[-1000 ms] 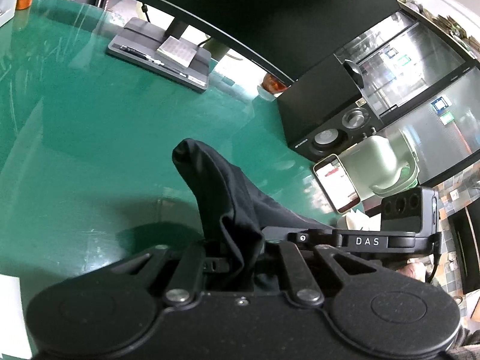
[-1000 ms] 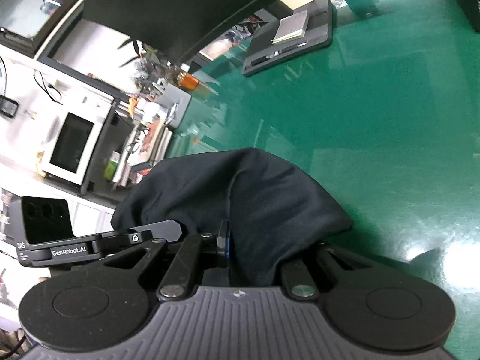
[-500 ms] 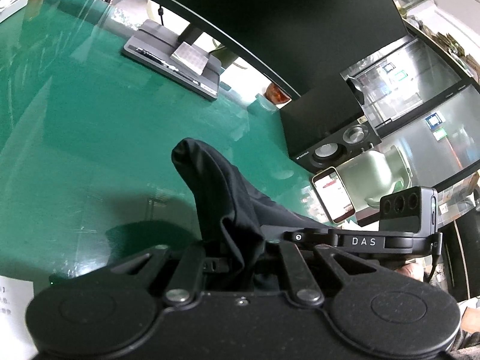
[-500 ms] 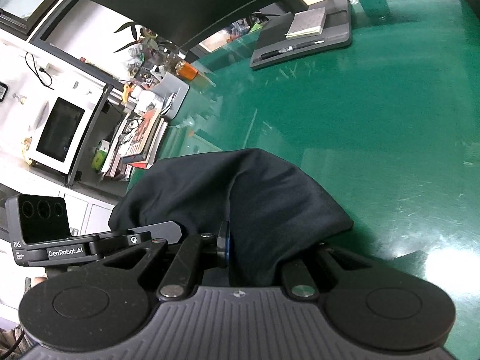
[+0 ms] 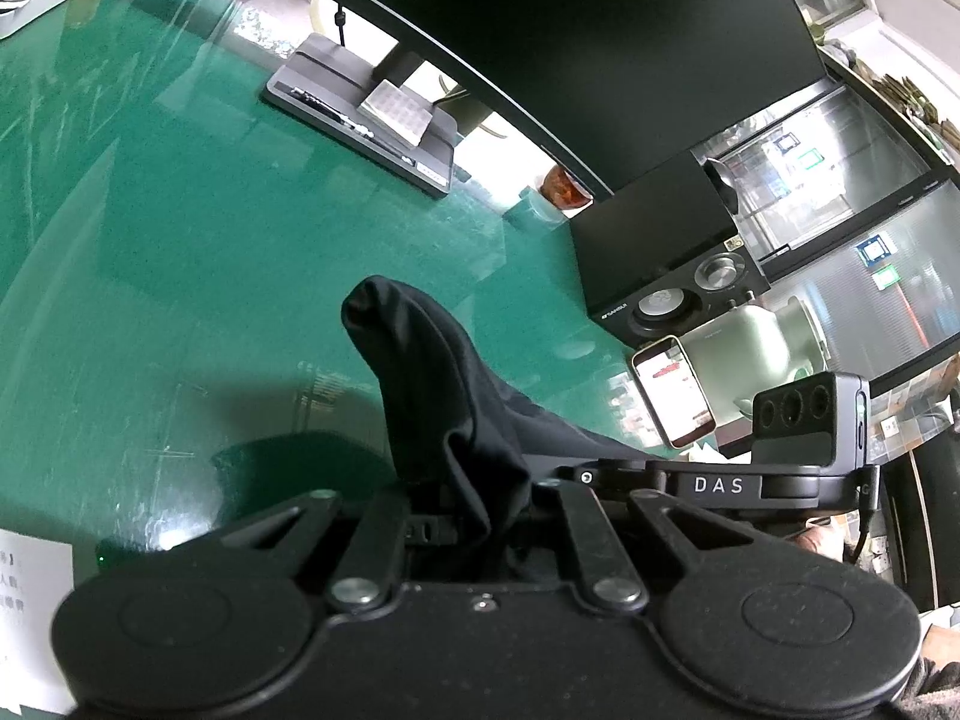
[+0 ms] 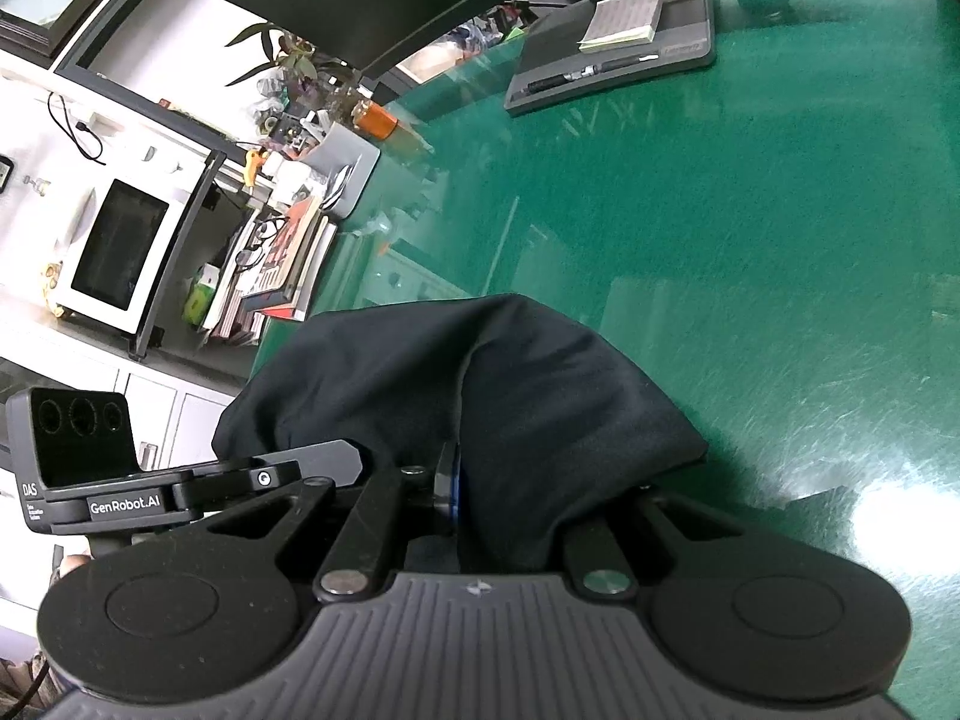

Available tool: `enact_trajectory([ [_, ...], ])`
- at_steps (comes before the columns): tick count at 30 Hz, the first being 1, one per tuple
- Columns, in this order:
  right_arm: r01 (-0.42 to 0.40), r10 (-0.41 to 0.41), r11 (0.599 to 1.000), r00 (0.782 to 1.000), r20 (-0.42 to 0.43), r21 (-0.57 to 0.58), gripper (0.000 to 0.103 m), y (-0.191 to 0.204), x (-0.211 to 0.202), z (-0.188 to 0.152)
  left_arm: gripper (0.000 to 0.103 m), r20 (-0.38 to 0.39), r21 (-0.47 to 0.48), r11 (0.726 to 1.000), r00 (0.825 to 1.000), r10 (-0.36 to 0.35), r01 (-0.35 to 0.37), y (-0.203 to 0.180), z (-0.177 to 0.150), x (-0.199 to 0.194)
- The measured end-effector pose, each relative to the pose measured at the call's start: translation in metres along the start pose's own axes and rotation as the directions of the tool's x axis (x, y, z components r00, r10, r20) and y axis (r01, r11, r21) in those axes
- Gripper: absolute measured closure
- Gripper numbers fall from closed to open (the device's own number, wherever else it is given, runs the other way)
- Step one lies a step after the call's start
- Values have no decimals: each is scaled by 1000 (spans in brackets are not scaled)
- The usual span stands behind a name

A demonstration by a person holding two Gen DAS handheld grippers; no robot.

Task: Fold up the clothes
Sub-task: 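Hold the folded black shorts pinched in both grippers above the desk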

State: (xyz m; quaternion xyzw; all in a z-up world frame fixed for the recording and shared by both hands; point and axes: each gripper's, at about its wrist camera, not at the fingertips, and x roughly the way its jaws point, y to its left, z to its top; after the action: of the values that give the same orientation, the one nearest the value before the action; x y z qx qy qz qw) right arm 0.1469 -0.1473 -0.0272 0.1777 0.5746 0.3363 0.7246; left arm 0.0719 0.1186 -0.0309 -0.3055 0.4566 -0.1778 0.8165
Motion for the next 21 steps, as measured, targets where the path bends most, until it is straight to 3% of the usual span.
enact_trajectory([
  [21, -1, 1, 1000, 1000, -11, 7, 92, -1, 5, -1, 92, -8, 0, 1000, 1000, 3, -3, 0, 0, 0],
])
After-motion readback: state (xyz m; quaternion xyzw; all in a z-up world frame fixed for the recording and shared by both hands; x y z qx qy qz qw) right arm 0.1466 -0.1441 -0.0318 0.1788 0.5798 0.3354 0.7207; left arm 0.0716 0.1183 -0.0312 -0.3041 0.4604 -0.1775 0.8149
